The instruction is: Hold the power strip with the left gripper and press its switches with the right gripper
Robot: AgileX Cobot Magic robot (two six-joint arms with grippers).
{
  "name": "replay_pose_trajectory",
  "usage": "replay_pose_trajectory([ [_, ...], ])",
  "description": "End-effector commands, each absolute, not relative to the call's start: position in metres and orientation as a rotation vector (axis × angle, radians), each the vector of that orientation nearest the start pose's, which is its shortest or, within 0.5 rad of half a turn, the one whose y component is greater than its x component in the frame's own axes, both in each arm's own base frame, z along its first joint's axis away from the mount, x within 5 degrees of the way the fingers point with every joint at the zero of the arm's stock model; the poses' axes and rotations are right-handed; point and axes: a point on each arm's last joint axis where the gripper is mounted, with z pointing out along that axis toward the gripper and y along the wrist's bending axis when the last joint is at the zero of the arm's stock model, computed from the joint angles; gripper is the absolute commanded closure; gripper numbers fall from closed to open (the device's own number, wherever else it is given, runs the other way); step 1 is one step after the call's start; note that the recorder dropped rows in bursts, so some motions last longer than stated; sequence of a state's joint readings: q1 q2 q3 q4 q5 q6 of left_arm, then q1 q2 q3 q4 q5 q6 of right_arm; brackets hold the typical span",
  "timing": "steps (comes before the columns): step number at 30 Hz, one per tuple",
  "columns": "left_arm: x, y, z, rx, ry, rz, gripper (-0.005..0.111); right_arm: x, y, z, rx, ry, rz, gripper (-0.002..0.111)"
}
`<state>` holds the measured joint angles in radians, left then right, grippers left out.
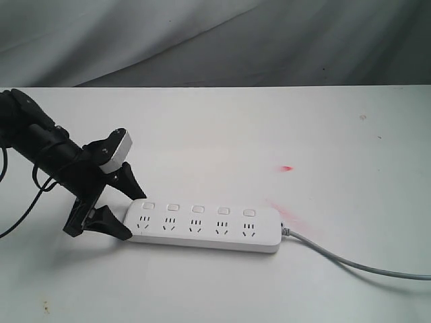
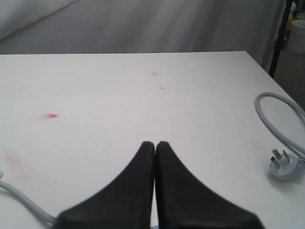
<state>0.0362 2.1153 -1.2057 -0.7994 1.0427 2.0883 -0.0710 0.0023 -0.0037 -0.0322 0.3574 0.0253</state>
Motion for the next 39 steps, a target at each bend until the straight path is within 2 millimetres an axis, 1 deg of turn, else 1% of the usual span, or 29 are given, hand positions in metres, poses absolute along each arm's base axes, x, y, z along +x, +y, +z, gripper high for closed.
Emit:
replay_pose_trajectory([
  [1,0.359,-0.045,0.105,1.838,1.889,-0.751,0.105,0.053,-0.005,0.182,0.080,1.824,-0.062,0.108],
  [21,0.359,-0.046,0.105,1.833,1.888,-0.758,0.105,0.053,-0.005,0.182,0.080,1.824,-0.062,0.108],
  [23,0.358,-0.045,0.104,1.860,1.886,-0.751,0.102,0.053,-0.005,0.182,0.080,1.824,-0.062,0.108],
  [25,0.357,-0.044,0.104,1.880,1.885,-0.746,0.089,0.053,-0.005,0.182,0.080,1.824,-0.062,0.108],
  [26,0.357,-0.044,0.104,1.880,1.885,-0.746,0.072,0.053,-0.005,0.182,0.080,1.824,-0.062,0.108],
  [27,0.357,-0.044,0.104,1.880,1.885,-0.746,0.061,0.053,-0.005,0.182,0.080,1.824,-0.062,0.108],
  [28,0.358,-0.044,0.104,1.881,1.883,-0.742,0.043,0.053,-0.005,0.182,0.080,1.824,-0.062,0.108],
  [29,0.359,-0.044,0.105,1.869,1.893,-0.739,0.035,0.053,-0.005,0.182,0.080,1.824,-0.062,0.108],
  [30,0.361,-0.044,0.105,1.813,1.944,-0.734,0.026,0.053,-0.005,0.182,0.080,1.824,-0.062,0.108],
  [32,0.362,-0.043,0.112,1.767,1.989,-0.709,0.024,0.053,-0.005,0.182,0.080,1.824,-0.062,0.108],
  [34,0.362,-0.043,0.127,1.769,1.962,-0.672,0.024,0.053,-0.005,0.182,0.080,1.824,-0.062,0.108],
  [36,0.361,-0.043,0.154,1.767,1.918,-0.597,0.024,0.053,-0.005,0.182,0.080,1.824,-0.062,0.108],
  [38,0.357,-0.044,0.185,1.704,1.929,-0.535,0.024,0.053,-0.005,0.182,0.080,1.824,-0.062,0.108],
  [39,0.354,-0.044,0.202,1.646,1.955,-0.512,0.026,0.053,-0.005,0.182,0.080,1.824,-0.062,0.108],
])
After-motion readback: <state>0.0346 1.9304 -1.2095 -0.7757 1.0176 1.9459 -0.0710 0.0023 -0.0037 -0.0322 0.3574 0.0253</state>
